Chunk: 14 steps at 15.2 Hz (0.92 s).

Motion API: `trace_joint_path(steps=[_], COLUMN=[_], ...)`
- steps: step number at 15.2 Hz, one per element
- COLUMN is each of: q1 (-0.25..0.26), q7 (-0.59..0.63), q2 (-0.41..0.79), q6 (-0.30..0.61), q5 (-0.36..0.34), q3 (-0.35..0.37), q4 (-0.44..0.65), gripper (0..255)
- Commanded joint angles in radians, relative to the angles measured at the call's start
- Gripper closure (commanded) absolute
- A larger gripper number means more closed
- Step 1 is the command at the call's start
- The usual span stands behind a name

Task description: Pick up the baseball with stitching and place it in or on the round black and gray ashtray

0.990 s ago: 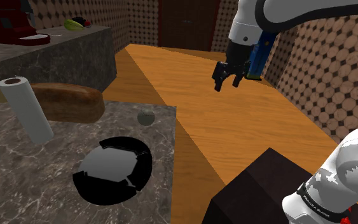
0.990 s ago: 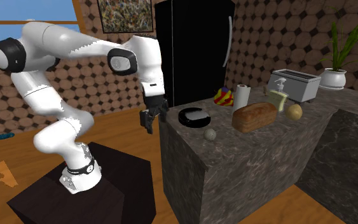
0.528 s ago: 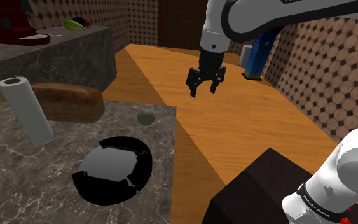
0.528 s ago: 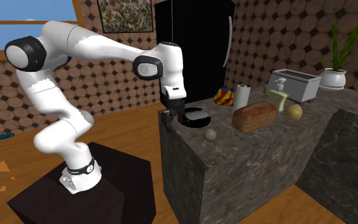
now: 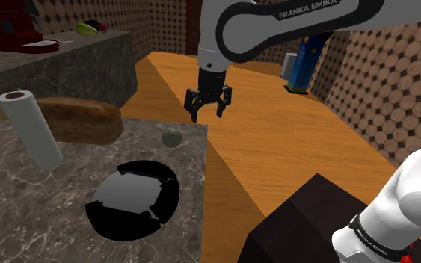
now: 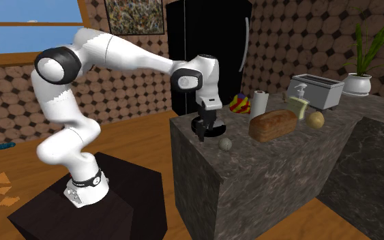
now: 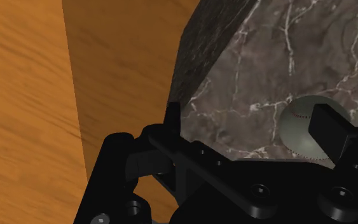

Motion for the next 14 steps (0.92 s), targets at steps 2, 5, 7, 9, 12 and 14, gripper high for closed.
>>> trace_joint_path(steps=[2,5,7,9,12,14], q1=[0.03,0.07,0.102,0.129,0.13,0.13], q7=[0.068,0.124,0.157,0.178,0.181,0.183], q2=[0.125,0.25,0.335,0.401,0.41,0.417], q6=[-0.001,-0.017,-0.035,-0.053,-0.017,0.007], q5=[-0.045,-0.09,-0.118,-0.138,-0.142,-0.145], q3=[0.02,0.027,0.027,0.023,0.02,0.019], q4=[0.111,0.236,0.331,0.408,0.38,0.363], gripper=[0,0,0,0,0,0])
